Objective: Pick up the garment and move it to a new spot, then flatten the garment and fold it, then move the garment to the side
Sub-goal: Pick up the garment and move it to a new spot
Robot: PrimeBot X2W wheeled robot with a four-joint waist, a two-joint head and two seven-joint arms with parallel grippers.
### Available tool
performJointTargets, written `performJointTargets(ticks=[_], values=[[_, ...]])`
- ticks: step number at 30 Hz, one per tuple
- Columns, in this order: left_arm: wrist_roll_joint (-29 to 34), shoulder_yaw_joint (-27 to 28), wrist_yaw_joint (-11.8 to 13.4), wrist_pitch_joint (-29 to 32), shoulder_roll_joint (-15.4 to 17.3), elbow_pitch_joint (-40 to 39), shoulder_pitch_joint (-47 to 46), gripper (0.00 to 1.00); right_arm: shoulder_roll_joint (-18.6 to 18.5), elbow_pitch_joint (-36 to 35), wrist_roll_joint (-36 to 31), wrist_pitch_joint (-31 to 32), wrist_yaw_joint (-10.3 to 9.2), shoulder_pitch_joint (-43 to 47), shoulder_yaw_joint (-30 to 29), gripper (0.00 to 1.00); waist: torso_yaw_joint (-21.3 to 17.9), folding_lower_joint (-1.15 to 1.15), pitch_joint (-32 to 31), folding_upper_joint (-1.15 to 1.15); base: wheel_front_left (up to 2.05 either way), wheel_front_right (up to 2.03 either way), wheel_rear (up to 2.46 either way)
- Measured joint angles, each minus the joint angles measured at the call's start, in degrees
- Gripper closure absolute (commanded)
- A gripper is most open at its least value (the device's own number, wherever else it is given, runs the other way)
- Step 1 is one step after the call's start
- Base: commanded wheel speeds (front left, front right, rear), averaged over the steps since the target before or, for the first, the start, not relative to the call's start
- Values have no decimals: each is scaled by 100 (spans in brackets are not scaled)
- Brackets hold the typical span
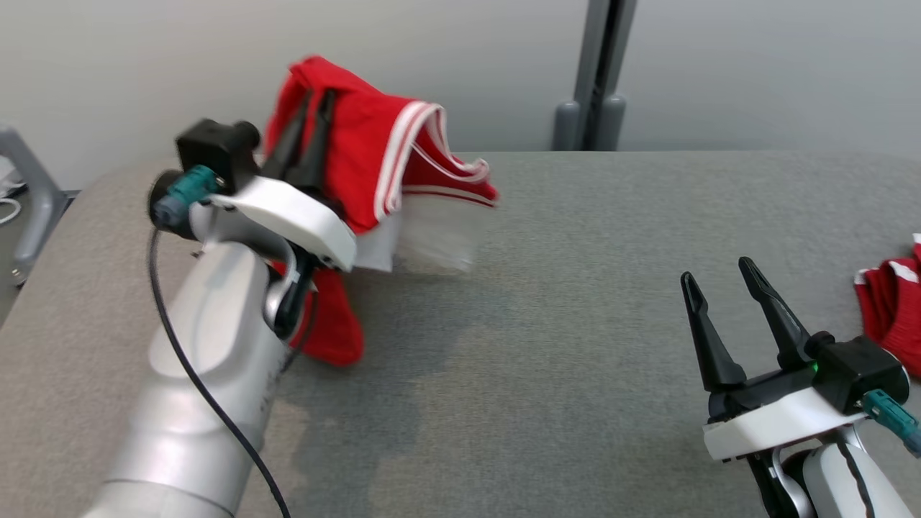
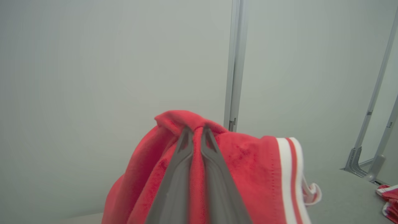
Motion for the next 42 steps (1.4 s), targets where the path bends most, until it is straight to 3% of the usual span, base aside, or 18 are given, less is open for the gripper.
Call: performJointTargets(ticks=[3, 4, 8, 13, 14, 15, 16, 22, 25, 28, 33, 38, 42], values=[[-291, -555, 1, 8, -19, -341, 265, 100, 32, -32, -26, 0, 0, -43, -20, 0, -206, 0, 25, 0, 0, 0, 0], [-742, -1096, 114, 8, -21, -624, 409, 100, 36, -56, -32, 0, 0, -115, -23, 0, -378, 0, 60, 0, 0, 0, 0], [-1621, -2143, 704, 9, -47, -1018, 600, 100, 56, -62, -34, 0, 0, -241, -64, 0, -766, 0, 166, 0, 0, 0, 0], [-2054, -3406, 1300, 7, -56, -833, 625, 100, 111, -54, -33, 0, 0, -337, -101, 0, -1323, 0, 333, 0, 0, 0, 0], [-2103, -3605, 1388, 5, -55, -709, 621, 92, 122, -52, -32, 0, 0, -346, -104, 0, -1436, 0, 364, 0, 0, 0, 0], [-2135, -3804, 1473, 5, -54, -568, 620, 13, 129, -52, -31, 0, 0, -358, -123, 0, -1548, 0, 395, 0, 0, 0, 0], [-2249, -3955, 1530, 9, -54, -446, 623, 0, 134, -54, -30, 0, 0, -372, -149, 0, -1659, 0, 425, 0, 0, 0, 0], [-2763, -4570, 1650, 71, -52, 42, 602, 0, 131, -67, -27, 0, 0, -397, -268, 0, -2129, 0, 577, 0, 0, 0, 0], [-2974, -4563, 1686, 14, -54, 86, 509, 0, 129, -64, -32, 0, 0, -378, -354, 0, -2111, 0, 576, 0, 0, 0, 0], [-3011, -4217, 1804, -1, -48, -21, 403, 0, 122, -76, -41, 0, 0, -320, -363, 0, -1967, 0, 504, 0, 0, 0, 0], [-2142, -3290, 1931, -11, -11, -470, 399, 0, 49, -113, -87, 0, 0, -203, -334, 0, -1595, 0, 327, 0, 0, 0, 0], [-1415, -2185, 1575, -12, 342, -1352, 1158, 0, 26, -158, -143, 0, 0, -121, -242, 0, -1230, 0, 75, 0, 0, 0, 0], [-881, -1427, 1481, -10, 634, -1928, 1988, 0, 48, -210, -141, 0, 0, 32, -358, 0, -936, 0, -87, 0, 0, 0, 0]])
